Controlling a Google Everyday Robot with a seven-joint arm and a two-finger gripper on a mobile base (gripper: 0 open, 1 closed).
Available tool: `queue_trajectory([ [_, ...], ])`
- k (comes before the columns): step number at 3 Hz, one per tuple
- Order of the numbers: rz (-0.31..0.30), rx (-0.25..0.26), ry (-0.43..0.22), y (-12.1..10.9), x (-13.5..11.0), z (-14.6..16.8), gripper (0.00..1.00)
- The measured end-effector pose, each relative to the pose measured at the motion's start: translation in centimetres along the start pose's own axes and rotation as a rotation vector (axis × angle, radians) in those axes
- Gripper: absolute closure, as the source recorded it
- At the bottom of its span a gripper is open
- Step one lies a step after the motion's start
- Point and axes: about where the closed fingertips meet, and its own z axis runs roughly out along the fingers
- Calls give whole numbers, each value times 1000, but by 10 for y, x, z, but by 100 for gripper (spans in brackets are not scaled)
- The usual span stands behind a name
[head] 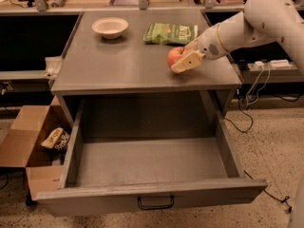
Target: Pick apple from bottom drawer and place on counter
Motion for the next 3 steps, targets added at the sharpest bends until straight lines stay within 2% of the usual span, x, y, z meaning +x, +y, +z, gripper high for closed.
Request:
queue_trajectory([
  [2, -1, -9, 35, -4, -2, 16, 100],
  [3, -6, 7, 63, -8, 1, 21, 100],
])
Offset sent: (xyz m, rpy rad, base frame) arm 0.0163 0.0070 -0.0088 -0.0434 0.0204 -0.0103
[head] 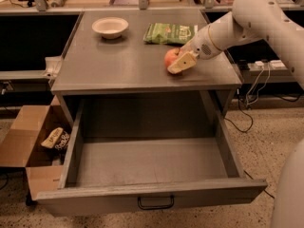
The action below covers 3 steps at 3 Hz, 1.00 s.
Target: Pick apple from bottom drawer and place on counter
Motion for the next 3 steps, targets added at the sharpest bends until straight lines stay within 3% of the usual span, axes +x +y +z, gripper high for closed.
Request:
queue_trajectory([
  [1, -1, 11, 23, -3, 3, 6, 100],
  [3, -1, 11, 25, -4, 4, 7, 61],
])
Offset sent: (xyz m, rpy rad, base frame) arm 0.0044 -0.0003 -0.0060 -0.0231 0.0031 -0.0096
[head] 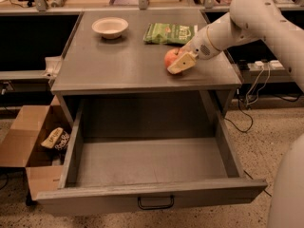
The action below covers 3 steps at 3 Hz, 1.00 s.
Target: Pick apple from bottom drawer and place on counter
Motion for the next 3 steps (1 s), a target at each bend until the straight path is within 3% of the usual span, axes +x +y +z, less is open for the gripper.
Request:
queue_trajectory([
  [2, 0, 0, 0, 0, 0, 0, 7],
  [3, 0, 0, 0, 0, 0, 0, 0],
])
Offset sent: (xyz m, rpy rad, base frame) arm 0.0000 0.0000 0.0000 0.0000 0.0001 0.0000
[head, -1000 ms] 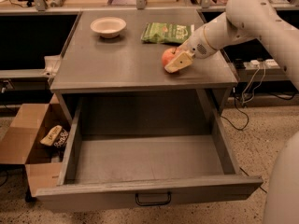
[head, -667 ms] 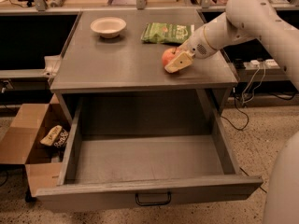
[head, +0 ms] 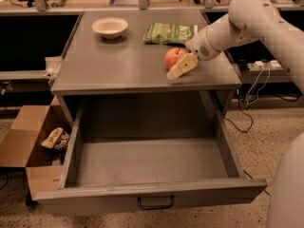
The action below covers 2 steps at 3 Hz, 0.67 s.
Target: Pick apple from bottom drawer and place on counter
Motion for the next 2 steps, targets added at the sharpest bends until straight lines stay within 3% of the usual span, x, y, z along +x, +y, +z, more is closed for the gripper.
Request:
queue_trajectory([
  [1, 0, 0, 0, 0, 0, 0, 0],
  [2, 10, 12, -56, -3, -6, -8, 0],
])
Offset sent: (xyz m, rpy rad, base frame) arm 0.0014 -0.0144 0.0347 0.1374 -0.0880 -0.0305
